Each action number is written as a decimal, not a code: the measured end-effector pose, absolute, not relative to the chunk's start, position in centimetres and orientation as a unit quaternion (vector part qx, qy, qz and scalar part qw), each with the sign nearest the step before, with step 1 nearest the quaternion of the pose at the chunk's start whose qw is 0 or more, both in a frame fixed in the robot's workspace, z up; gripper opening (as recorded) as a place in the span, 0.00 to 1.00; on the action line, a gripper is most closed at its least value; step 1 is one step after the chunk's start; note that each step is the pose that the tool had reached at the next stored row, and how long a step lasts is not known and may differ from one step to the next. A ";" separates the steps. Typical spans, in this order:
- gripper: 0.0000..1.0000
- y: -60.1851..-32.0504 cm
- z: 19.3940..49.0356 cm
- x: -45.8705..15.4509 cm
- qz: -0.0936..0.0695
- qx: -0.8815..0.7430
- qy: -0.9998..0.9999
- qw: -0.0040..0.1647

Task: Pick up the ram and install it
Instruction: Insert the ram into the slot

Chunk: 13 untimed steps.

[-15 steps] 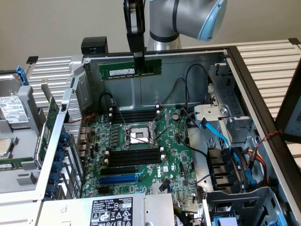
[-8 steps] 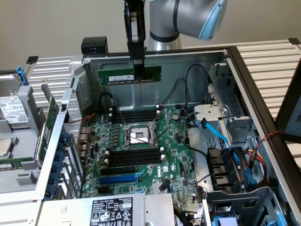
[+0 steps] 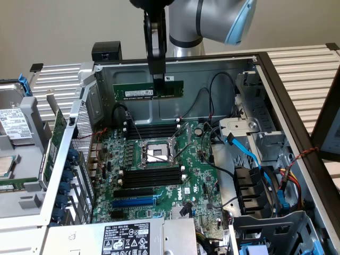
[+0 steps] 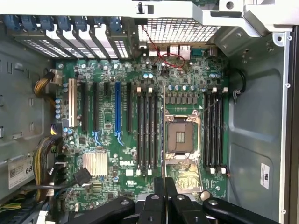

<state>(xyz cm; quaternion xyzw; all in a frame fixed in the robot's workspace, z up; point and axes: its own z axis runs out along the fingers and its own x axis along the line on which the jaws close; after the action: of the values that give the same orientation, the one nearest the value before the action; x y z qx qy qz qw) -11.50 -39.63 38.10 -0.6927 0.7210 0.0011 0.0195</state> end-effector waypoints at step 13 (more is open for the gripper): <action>0.13 -39.6 36.5 -11.5 -0.003 -0.691 0.722 0.011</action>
<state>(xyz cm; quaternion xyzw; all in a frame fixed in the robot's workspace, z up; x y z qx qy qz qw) -11.47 -39.63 36.54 -0.6913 0.7224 -0.0033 0.0114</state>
